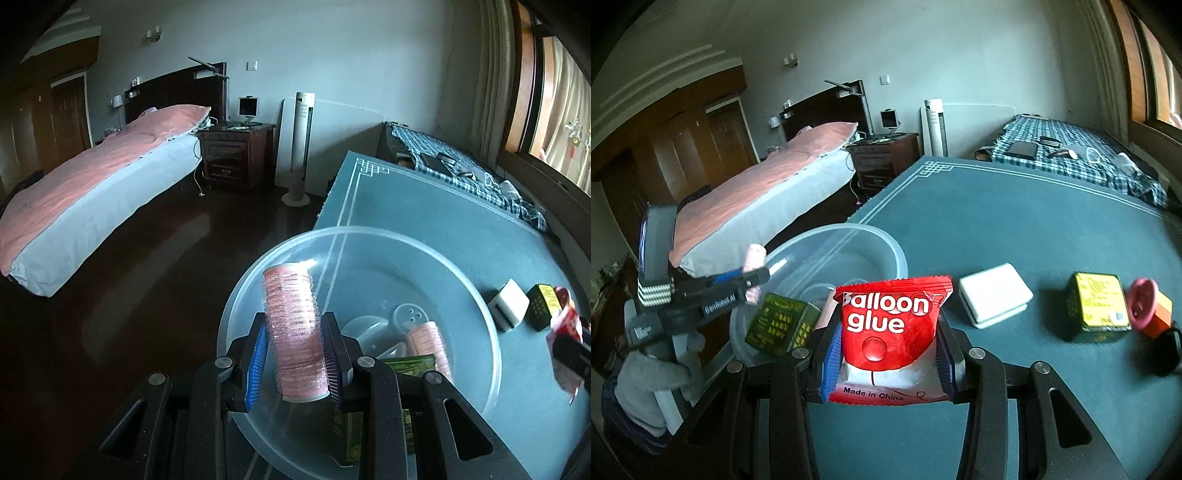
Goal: Organize objects
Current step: 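Carry the pink roller over the bowl and release it with the left gripper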
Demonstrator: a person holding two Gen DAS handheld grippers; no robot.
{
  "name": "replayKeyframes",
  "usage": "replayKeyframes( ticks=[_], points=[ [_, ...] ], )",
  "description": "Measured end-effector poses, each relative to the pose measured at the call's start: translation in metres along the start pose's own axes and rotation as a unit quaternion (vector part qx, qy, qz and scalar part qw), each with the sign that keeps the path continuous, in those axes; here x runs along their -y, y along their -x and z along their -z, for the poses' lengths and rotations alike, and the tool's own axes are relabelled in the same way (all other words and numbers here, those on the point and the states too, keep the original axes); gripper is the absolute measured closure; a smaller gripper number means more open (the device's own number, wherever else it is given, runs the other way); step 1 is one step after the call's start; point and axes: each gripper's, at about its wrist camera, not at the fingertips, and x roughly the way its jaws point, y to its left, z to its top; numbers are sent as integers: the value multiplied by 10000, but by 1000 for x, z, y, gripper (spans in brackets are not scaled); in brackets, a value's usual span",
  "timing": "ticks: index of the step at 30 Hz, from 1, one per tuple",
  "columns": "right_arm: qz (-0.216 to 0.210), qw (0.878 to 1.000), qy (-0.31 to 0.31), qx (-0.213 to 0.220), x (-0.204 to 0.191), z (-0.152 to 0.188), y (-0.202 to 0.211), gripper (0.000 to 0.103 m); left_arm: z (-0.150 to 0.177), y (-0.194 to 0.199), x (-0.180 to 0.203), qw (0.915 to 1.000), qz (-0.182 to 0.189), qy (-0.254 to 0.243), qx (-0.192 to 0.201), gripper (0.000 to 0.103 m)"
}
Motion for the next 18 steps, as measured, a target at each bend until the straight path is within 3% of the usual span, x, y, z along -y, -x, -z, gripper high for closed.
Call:
replayKeyframes(
  ticks=[15, 18],
  points=[
    [-71, 9999, 67, -50, -21, -20, -33, 59, 8, -7, -15, 9997, 103, 55, -219, 71],
    [-66, 9999, 74, -84, -23, -20, -38, 59, 9, -8, -16, 9995, 125, 104, -258, 67]
  ],
)
